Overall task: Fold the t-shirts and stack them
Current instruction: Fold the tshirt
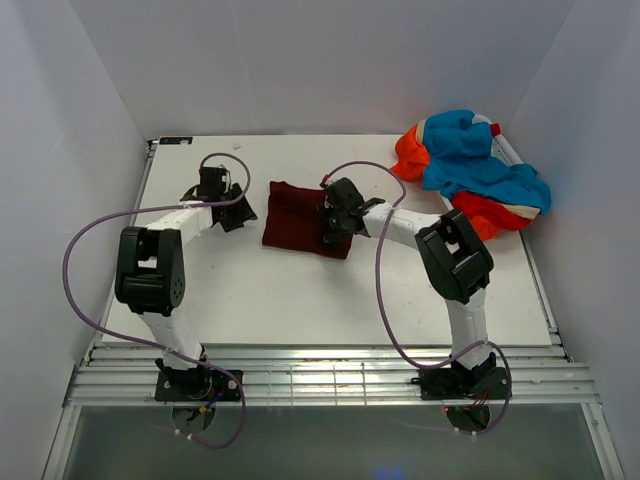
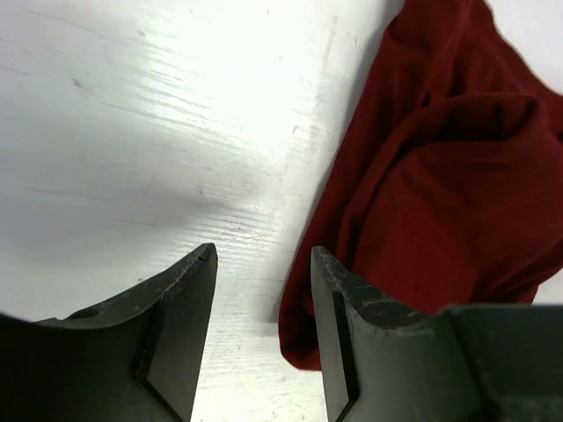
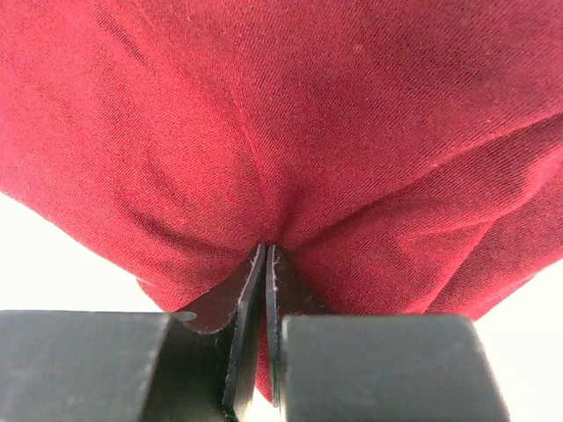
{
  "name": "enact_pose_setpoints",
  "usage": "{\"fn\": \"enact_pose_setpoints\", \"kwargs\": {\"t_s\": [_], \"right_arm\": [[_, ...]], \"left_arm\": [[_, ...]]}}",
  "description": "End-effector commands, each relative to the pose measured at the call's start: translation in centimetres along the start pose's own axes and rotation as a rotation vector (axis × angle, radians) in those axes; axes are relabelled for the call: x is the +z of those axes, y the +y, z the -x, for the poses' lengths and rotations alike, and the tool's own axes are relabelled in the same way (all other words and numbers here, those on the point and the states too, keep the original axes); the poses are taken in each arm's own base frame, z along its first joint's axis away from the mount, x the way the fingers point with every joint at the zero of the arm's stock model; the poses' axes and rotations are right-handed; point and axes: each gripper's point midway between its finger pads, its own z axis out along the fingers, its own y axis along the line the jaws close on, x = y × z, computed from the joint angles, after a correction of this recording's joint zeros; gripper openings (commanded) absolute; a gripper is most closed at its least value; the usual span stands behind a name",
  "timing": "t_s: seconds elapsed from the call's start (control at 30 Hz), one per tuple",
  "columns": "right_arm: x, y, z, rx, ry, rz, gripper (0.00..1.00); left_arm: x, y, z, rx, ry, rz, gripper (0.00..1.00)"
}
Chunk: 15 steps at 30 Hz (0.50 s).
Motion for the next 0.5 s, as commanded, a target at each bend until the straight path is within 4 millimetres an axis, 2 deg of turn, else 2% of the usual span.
{"fn": "enact_pose_setpoints", "kwargs": {"t_s": [0.0,0.07,0.13,0.2,0.37,0.4,0.47], "right_arm": [[-0.3,-4.0,-10.0,0.001,0.297,-0.149,0.09],[-0.5,-4.1,-10.9,0.0,0.314,-0.153,0.09],[-0.7,-4.0,-11.2,-0.005,0.318,-0.151,0.09],[-0.8,-4.5,-11.3,-0.013,0.313,-0.181,0.09],[-1.0,-3.9,-11.3,-0.037,0.317,-0.183,0.09],[-1.0,-3.9,-11.3,-0.039,0.318,-0.186,0.09],[-0.9,-3.9,-11.4,-0.045,0.323,-0.192,0.08]], "left_arm": [[0.0,-3.1,0.5,0.034,0.052,-0.2,0.57],[0.6,-3.6,0.3,0.037,0.08,-0.241,0.58],[1.2,-4.2,-0.8,0.033,0.138,-0.307,0.58],[1.3,-4.7,-1.1,0.024,0.143,-0.354,0.58],[1.7,-5.9,-2.5,-0.012,0.194,-0.471,0.58],[1.7,-6.0,-2.6,-0.021,0.201,-0.481,0.68],[1.6,-6.2,-2.5,-0.023,0.191,-0.489,0.69]]}}
